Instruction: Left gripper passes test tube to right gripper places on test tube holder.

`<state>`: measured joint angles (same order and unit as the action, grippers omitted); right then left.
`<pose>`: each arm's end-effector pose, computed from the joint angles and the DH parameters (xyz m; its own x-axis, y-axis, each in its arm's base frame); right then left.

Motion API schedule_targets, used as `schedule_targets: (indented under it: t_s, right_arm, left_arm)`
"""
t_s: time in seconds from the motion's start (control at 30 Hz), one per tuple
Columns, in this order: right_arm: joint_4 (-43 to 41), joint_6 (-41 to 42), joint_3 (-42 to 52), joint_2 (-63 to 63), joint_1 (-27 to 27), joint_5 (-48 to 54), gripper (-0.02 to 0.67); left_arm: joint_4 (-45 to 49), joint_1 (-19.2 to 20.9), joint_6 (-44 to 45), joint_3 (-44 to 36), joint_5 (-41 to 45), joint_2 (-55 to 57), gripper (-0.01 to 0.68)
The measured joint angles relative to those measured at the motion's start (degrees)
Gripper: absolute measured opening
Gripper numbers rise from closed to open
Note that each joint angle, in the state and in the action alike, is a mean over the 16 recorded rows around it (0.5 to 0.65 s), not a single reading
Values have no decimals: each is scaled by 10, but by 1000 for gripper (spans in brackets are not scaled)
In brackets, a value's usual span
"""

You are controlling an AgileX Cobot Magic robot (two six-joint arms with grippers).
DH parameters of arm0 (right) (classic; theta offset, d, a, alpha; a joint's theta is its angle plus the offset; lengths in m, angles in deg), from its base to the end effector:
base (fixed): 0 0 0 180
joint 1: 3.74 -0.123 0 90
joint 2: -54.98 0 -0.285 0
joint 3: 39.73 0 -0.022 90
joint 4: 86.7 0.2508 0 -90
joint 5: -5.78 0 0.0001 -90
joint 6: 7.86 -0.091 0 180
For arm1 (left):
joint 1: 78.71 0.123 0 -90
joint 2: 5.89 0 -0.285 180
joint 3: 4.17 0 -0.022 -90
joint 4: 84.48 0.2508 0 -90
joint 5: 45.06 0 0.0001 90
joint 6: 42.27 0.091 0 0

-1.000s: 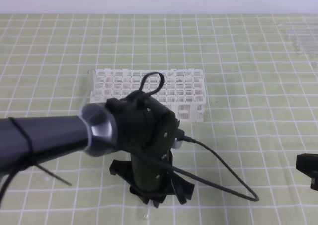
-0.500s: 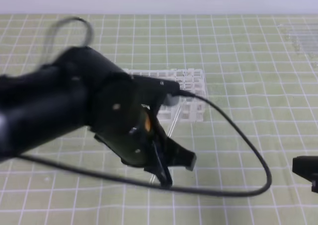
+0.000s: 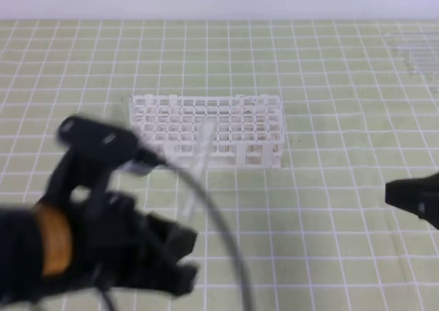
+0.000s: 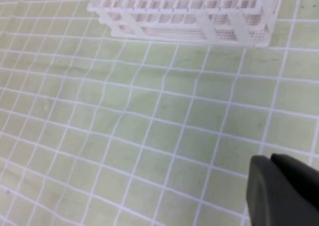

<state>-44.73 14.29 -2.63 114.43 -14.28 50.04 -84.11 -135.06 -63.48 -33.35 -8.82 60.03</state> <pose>0.1555 0.0722 0.3073 -0.7448 0.0275 -0.6667 -0.3691 0.8155 0.4459 0.1132 -0.1694 0.3226 -0.6384 0.3150 -0.7023 0.6455 0.7161 -0.2656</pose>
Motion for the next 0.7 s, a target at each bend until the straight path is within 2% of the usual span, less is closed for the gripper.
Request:
schedule_targets:
  t_s: [0.17,0.37,0.7]
  right_arm:
    - [10,8,-32,39,-43,-8,-17]
    - [2,7,-68,75,-121,-46,-17]
    - [-22,24,-57,50,-241,-194,-17]
  left_arm:
    - [2,0,-12,-109,-82,-100,16]
    - [31,0,-15,-212,-206,-193,22]
    - [105,0,-8,-285,-383,-209,46]
